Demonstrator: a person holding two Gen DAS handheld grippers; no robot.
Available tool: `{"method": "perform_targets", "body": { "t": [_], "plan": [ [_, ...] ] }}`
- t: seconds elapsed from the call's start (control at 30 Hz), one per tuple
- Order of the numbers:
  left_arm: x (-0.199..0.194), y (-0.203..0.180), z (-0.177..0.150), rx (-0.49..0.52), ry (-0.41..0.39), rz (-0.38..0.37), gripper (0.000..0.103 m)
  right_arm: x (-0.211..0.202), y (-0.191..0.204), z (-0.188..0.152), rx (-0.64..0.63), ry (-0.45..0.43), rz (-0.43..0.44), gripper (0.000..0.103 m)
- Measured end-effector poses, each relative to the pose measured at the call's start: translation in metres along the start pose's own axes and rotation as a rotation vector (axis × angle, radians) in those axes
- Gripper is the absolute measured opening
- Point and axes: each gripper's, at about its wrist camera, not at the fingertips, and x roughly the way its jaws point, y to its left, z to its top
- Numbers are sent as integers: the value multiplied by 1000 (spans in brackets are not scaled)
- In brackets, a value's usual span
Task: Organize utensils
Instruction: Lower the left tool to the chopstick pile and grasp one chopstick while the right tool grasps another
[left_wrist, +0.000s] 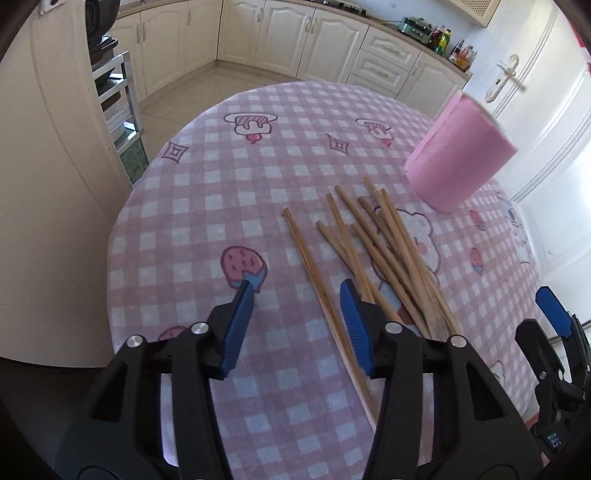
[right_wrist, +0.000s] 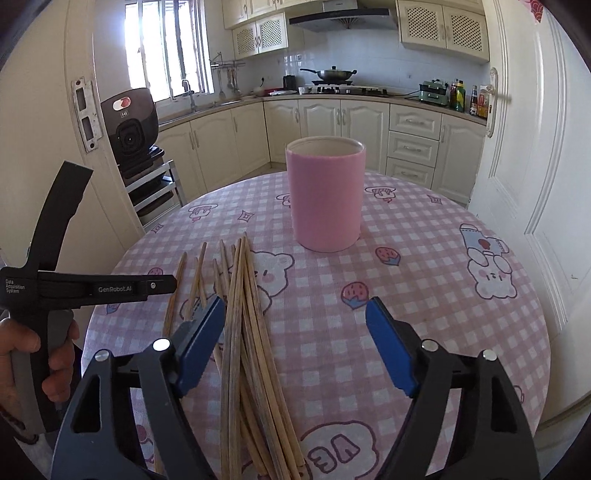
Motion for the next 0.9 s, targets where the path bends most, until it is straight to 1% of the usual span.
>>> {"method": "perform_targets", "body": {
  "t": [0.1,0.13,0.2,0.27,0.3,0.33,0.43,0.47,0.5,0.6,0.67,0.77,0.9],
  "plan": [
    [4,-2,6,21,2,29,42,7,1,2,-3,18,18,71],
    [4,-4,8,31,6,45,40,9,2,3,-6,24,23,70],
    [7,-8,10,68,12,69,39,13,4,7,-15,39,43,69],
    [11,-17,10,137,14,116,39,20,7,10,-23,57,67,66],
    [13,-20,10,158,4,137,37,23,9,12,-28,67,76,65],
    [13,-20,10,161,-7,142,36,26,12,14,-35,76,82,61],
    [11,-15,8,174,-23,130,27,34,20,19,-55,106,109,54],
    [10,-12,8,178,-22,120,22,37,23,20,-60,118,121,50],
    [9,-10,9,176,-17,109,14,40,26,21,-67,132,137,48],
    [6,1,9,175,-8,65,11,51,36,26,-69,182,194,38],
    [4,5,6,175,-8,55,9,59,45,30,-84,207,206,30],
    [1,12,2,162,-10,27,7,74,59,36,-114,257,215,25],
    [0,17,0,146,-13,3,7,97,77,39,-174,321,191,20]
  ]
}}
